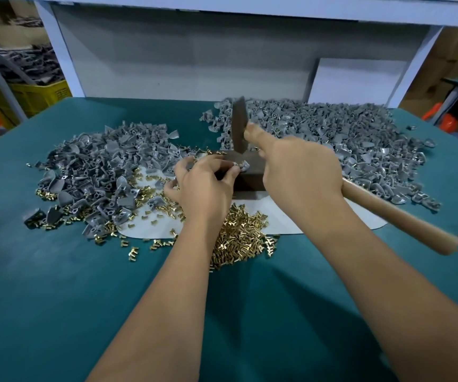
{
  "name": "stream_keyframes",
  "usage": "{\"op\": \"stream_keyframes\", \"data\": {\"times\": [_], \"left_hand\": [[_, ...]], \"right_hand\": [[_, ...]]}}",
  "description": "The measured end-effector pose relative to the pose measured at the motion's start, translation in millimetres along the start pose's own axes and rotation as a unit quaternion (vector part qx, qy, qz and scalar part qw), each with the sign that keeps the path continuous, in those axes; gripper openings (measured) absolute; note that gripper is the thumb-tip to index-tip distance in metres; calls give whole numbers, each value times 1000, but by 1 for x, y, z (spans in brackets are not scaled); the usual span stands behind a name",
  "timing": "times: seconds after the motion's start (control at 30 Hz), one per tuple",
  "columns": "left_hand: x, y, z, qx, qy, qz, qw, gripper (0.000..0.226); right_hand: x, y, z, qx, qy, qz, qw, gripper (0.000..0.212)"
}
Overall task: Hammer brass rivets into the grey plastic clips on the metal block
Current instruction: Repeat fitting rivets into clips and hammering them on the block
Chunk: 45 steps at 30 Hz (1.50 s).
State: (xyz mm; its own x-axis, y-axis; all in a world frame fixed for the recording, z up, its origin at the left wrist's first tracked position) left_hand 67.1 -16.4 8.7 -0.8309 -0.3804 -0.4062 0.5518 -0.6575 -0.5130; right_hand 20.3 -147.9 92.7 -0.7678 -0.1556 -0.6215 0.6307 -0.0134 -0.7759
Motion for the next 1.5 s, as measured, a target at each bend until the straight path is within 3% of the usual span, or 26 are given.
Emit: {"op": "stream_keyframes", "data": {"times": [0.2, 0.33, 0.47, 0.57, 0.7, 0.8, 0.9, 1.07, 1.5], "left_hand": [[1, 0, 1, -14, -1, -15, 1000, 14], [0, 0, -1, -7, -16, -24, 1000, 14], [1, 1, 0, 7, -37, -45, 998, 15], [0, 1, 1, 17, -42, -58, 997, 15], [-1, 0, 1, 30, -65, -68, 995, 19], [-1, -1, 1, 28, -61, -70, 995, 19], [1, -3, 3, 32, -58, -72, 995, 16], [2, -4, 4, 38, -58, -74, 995, 14], [4, -8, 7, 55, -54, -70, 995, 18]], "right_hand": [[-10, 6, 7, -57, 9, -14, 998, 48], [-12, 13, 33, -166, 142, 9, 976, 38], [4, 43, 65, -179, 281, -63, 941, 17], [20, 64, 76, -175, 332, -119, 919, 23], [26, 72, 78, -125, 317, -140, 930, 24], [21, 61, 68, -42, 257, -61, 964, 25], [14, 50, 53, -139, 216, 29, 966, 25], [16, 62, 15, -325, 165, 3, 931, 29], [17, 77, 5, -365, 161, 12, 917, 26]]}}
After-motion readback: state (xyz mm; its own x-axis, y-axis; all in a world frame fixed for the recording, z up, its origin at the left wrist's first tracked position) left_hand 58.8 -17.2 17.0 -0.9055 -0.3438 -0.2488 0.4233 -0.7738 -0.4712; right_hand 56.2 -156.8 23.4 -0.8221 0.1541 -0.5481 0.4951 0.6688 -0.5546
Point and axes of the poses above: each hand's wrist, its own x-axis away from the middle knuckle, its own y-axis out of the palm, z = x × y, the point moved 5 cm from there along -x, towards the middle knuckle, and after that the axes turned 5 degrees about z, right-handed, at the moved point
